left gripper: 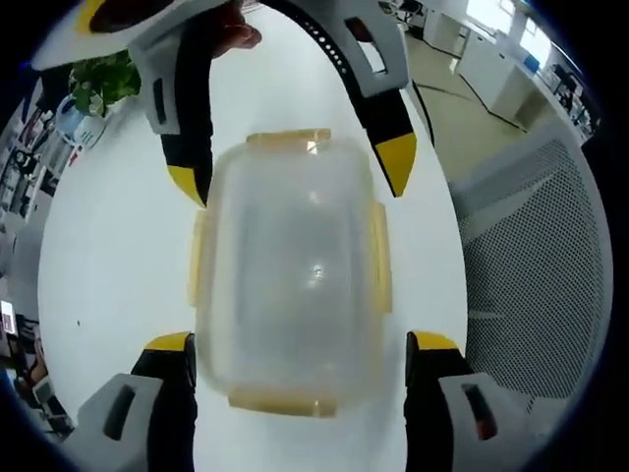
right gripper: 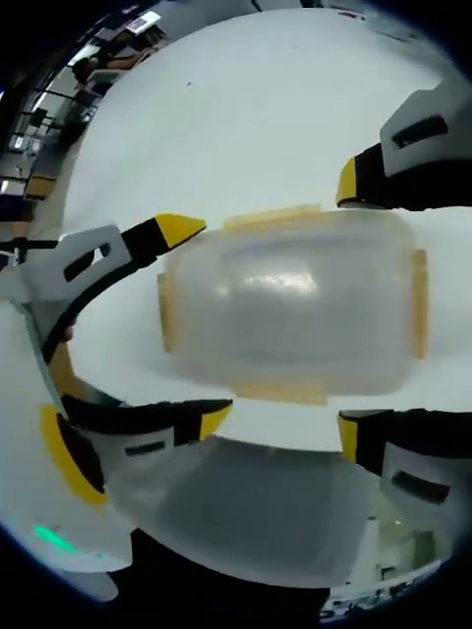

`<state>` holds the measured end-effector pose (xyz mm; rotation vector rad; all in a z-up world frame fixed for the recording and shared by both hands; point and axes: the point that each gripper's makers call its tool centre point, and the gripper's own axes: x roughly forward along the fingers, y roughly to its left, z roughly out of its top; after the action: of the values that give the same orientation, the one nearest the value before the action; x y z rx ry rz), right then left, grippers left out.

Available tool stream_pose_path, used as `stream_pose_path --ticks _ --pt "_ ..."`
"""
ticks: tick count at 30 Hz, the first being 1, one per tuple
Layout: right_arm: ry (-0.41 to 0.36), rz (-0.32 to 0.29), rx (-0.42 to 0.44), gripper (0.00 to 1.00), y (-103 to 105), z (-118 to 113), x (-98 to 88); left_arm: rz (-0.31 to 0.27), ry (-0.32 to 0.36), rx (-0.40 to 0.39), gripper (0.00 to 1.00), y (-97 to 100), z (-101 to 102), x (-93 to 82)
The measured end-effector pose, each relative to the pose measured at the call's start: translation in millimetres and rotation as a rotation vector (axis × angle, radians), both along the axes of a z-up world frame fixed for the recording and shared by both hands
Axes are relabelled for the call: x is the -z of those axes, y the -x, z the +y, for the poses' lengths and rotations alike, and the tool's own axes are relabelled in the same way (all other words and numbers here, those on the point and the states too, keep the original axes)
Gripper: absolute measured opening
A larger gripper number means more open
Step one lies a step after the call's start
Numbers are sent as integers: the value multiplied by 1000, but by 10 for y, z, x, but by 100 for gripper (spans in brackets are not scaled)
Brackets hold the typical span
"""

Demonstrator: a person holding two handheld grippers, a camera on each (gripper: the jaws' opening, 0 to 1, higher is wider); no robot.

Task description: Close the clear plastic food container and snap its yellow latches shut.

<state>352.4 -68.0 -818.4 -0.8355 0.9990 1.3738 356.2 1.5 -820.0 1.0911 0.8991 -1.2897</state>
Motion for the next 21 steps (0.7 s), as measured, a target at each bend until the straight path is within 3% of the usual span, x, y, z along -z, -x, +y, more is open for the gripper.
stream_pose_path --ticks 4,7,8,21 --pt "-6 -28 -2 84 -17 21 27 -9 0 -1 88 -9 -11 14" --pt "-8 -48 4 82 -34 26 56 -68 -19 29 80 -89 14 37" --pt "-6 -53 15 82 -45 30 59 -49 -8 16 81 -64 5 50" --pt "3 -47 6 82 -46 23 64 -60 -22 3 80 -74 3 55"
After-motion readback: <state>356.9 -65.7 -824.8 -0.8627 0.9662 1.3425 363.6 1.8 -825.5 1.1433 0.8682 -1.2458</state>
